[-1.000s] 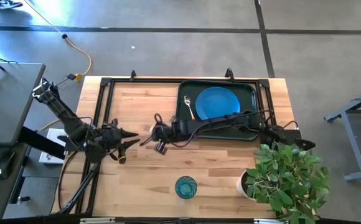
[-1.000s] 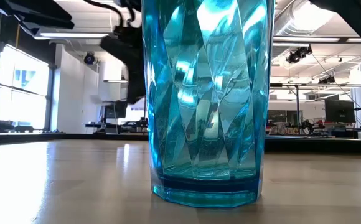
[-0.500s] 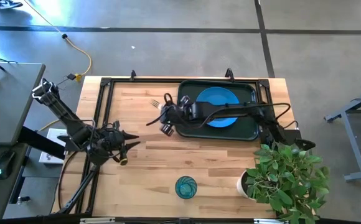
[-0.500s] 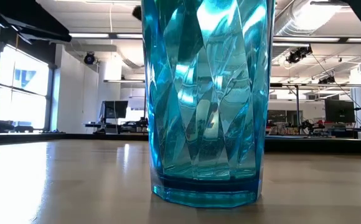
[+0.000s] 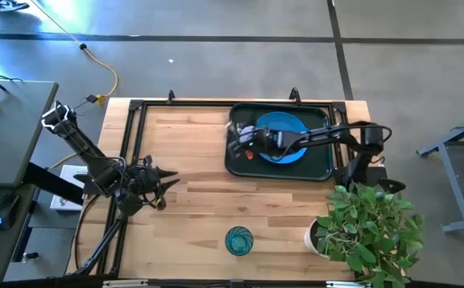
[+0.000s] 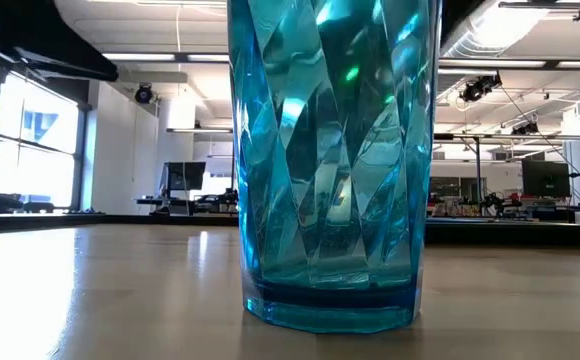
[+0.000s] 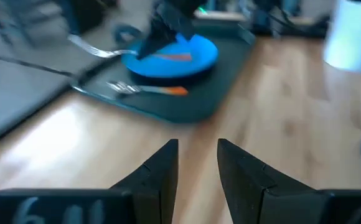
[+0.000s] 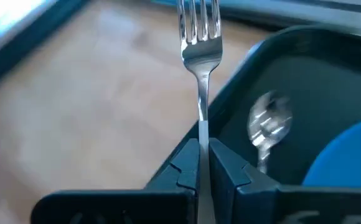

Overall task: Pick and place plate/cup/fork/spoon on tray
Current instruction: Put the orange fork on the green serving tray to the left of the orange spoon

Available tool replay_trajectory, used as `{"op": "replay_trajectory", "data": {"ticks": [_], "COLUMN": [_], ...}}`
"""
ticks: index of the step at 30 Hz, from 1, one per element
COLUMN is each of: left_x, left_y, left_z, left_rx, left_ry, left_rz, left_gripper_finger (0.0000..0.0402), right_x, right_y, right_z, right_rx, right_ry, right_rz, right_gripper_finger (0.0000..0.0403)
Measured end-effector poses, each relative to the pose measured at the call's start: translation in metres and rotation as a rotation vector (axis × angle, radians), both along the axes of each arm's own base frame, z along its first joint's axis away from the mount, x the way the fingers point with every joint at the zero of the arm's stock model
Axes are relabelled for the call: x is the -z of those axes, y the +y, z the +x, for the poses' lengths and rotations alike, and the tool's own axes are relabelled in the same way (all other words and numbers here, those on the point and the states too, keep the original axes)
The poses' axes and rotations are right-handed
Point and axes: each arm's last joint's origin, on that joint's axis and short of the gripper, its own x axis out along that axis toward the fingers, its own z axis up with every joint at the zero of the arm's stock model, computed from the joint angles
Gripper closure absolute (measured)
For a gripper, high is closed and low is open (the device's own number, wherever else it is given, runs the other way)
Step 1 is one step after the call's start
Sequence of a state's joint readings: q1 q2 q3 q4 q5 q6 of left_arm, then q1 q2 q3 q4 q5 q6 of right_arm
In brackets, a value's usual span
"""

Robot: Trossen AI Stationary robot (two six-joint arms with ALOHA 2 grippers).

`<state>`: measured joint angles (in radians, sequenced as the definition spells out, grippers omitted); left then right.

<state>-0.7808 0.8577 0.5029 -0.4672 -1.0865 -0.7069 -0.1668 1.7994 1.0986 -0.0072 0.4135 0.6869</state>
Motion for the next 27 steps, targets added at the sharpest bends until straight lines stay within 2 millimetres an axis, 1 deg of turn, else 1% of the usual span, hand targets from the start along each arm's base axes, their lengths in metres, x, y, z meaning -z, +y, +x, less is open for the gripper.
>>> {"op": "replay_trajectory", "data": {"ticks": [2,5,7,10,14,17,19,21,27], "left_x": [-0.003,-0.015,-0.03,-0.051,-0.08,-0.097,-0.102,-0.103,-0.095], "left_y": [0.005,0.015,0.022,0.033,0.045,0.051,0.053,0.054,0.055], "left_z": [0.002,0.008,0.013,0.02,0.022,0.023,0.023,0.023,0.027], "left_rx": [-0.069,-0.177,-0.22,-0.251,-0.256,-0.267,-0.259,-0.252,-0.245], "left_ry": [-0.037,-0.089,-0.109,-0.135,-0.176,-0.231,-0.251,-0.242,-0.183], "left_rz": [0.041,0.104,0.112,0.106,0.126,0.139,0.149,0.17,0.192], "left_gripper_finger": [0.0298,0.0298,0.0298,0.0298,0.0298,0.0298,0.0298,0.0298,0.0298], "right_x": [0.007,0.015,0.019,0.025,0.03,0.034,0.035,0.038,0.053], "right_y": [-0.006,-0.01,-0.011,-0.012,-0.008,-0.008,-0.009,-0.009,-0.011], "right_z": [-0.009,-0.014,-0.012,-0.012,-0.01,-0.009,-0.008,-0.008,0.0], "right_rx": [0.071,0.146,0.19,0.235,0.257,0.263,0.271,0.278,0.285], "right_ry": [-0.035,-0.066,-0.096,-0.097,-0.114,-0.127,-0.144,-0.14,-0.109], "right_rz": [0.021,0.049,0.055,0.057,0.099,0.129,0.135,0.144,0.181], "right_gripper_finger": [0.0396,0.0396,0.0396,0.0396,0.0396,0.0396,0.0396,0.0396,0.0396]}}
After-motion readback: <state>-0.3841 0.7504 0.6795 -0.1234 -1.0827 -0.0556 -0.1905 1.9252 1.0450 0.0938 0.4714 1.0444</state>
